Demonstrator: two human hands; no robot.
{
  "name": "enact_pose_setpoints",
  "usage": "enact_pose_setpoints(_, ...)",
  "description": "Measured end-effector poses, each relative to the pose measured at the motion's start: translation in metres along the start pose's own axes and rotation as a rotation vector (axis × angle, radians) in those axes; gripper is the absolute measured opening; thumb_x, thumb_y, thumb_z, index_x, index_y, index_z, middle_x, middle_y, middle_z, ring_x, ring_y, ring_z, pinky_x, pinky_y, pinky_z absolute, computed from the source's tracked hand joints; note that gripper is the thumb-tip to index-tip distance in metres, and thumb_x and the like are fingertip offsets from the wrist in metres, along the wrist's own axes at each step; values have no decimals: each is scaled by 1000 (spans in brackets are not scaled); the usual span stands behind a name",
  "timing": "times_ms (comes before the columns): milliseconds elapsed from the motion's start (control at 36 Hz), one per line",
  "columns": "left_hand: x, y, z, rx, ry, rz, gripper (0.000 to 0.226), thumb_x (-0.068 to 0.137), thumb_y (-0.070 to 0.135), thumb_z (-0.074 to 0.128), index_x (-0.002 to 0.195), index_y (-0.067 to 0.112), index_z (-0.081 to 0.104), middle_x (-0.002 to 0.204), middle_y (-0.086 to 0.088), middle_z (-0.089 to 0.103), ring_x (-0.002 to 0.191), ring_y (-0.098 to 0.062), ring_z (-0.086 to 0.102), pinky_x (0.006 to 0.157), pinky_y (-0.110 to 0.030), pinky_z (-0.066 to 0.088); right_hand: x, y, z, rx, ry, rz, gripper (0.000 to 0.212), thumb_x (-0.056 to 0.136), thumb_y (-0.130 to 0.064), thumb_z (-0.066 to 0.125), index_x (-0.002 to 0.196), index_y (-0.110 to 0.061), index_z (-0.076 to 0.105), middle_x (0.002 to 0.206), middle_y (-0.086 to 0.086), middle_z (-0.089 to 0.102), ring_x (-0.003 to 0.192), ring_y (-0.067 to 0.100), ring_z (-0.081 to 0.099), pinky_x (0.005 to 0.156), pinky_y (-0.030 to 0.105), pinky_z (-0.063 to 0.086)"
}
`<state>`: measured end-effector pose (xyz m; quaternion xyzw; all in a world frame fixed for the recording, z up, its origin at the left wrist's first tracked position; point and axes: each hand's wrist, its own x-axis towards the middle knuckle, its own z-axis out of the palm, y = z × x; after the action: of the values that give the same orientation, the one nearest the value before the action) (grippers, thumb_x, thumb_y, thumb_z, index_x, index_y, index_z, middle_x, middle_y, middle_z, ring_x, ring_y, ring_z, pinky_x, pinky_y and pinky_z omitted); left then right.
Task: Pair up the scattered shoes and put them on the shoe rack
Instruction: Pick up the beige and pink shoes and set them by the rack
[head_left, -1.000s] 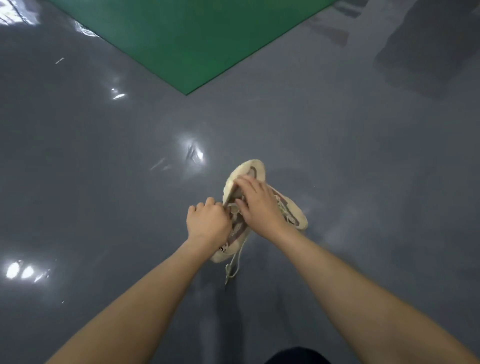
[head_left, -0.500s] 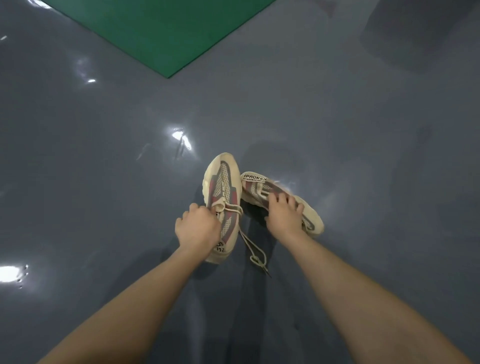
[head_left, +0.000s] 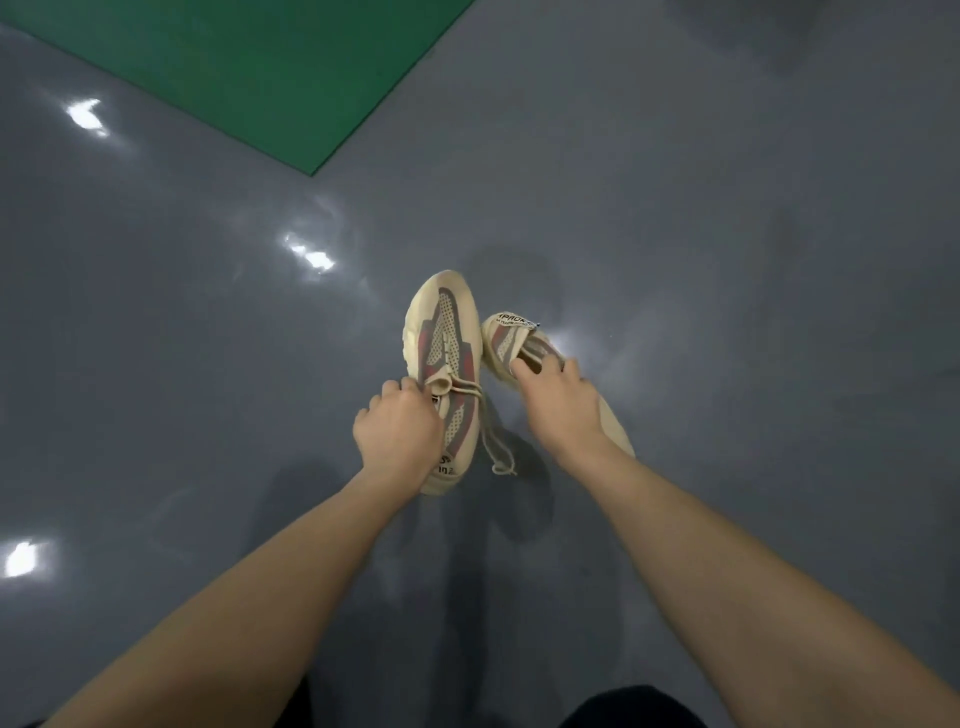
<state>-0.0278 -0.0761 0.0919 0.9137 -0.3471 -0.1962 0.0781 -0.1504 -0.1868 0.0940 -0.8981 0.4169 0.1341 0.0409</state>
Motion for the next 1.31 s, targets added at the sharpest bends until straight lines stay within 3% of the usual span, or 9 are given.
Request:
enact_pose_setpoints(333, -86, 85, -215, 242, -77, 200, 19, 94, 12, 36, 106, 6, 49, 107, -9, 58, 91, -26, 61, 68, -30, 34, -109, 13, -215, 134, -12, 183, 41, 86, 0, 43, 123, -17, 37, 117, 15, 51, 104, 35, 50, 64, 36, 37)
enact_pose_setpoints(500, -154, 156, -314, 338, -115, 351, 20, 94, 12, 38, 110, 5, 47, 110, -8, 55, 78, -22, 61, 57, -26, 29, -187, 47, -320, 133, 3, 313, 36, 87, -4, 46, 121, -17, 39, 114, 15, 55, 99, 36, 56, 71, 37, 41)
enact_pose_setpoints(611, -205, 200, -354, 360, -110, 420, 19, 94, 13, 42, 111, 5, 44, 111, -8, 52, 53, -11, 37, 47, -23, 16, -242, 78, -368, 143, 37, 398, 31, 87, -3, 44, 115, -15, 42, 107, 12, 58, 91, 33, 58, 67, 34, 34)
enact_pose_setpoints(750, -267, 253, -387, 369, -127, 530, 19, 94, 11, 41, 111, 5, 44, 111, -10, 53, 84, -22, 63, 58, -27, 33, -312, 120, -416, 157, 72, 473, 31, 86, -1, 42, 113, -15, 41, 105, 13, 59, 88, 31, 58, 70, 34, 34)
enact_pose_setpoints(861, -323, 293, -408, 368, -159, 630, 22, 94, 9, 41, 115, 2, 43, 114, -12, 53, 91, -26, 63, 64, -29, 38, -381, 152, -448, 165, 119, 576, 35, 84, -1, 42, 115, -17, 42, 101, 12, 59, 81, 30, 57, 72, 36, 31)
enact_pose_setpoints(944, -365, 318, -417, 402, -190, 727, 27, 94, 8, 39, 120, 0, 42, 118, -14, 52, 99, -28, 60, 69, -32, 41, -433, 168, -464, 194, 89, 686, 38, 82, -2, 42, 116, -18, 41, 95, 10, 58, 68, 28, 44, 78, 38, 33)
enact_pose_setpoints(1111, -444, 361, -423, 514, -245, 1007, 29, 94, 5, 45, 123, 1, 48, 122, -14, 52, 112, -29, 55, 87, -37, 47, -520, 180, -480, 264, 106, 955, 32, 83, -2, 42, 111, -17, 43, 86, 4, 51, 68, 26, 40, 79, 37, 30)
enact_pose_setpoints(1194, -477, 376, -423, 547, -243, 1104, 29, 93, 5, 45, 121, -1, 44, 122, -14, 54, 110, -29, 58, 85, -35, 48, -558, 176, -482, 347, 106, 1088, 34, 82, -1, 40, 113, -16, 44, 90, 5, 51, 78, 29, 52, 92, 42, 34)
enact_pose_setpoints(1306, -535, 385, -424, 547, -305, 1285, 31, 93, 8, 44, 123, -1, 42, 123, -14, 55, 111, -29, 58, 86, -35, 46, -626, 159, -482, 396, 120, 1319, 38, 83, -2, 38, 118, -17, 43, 100, 6, 55, 67, 26, 42, 90, 42, 34)
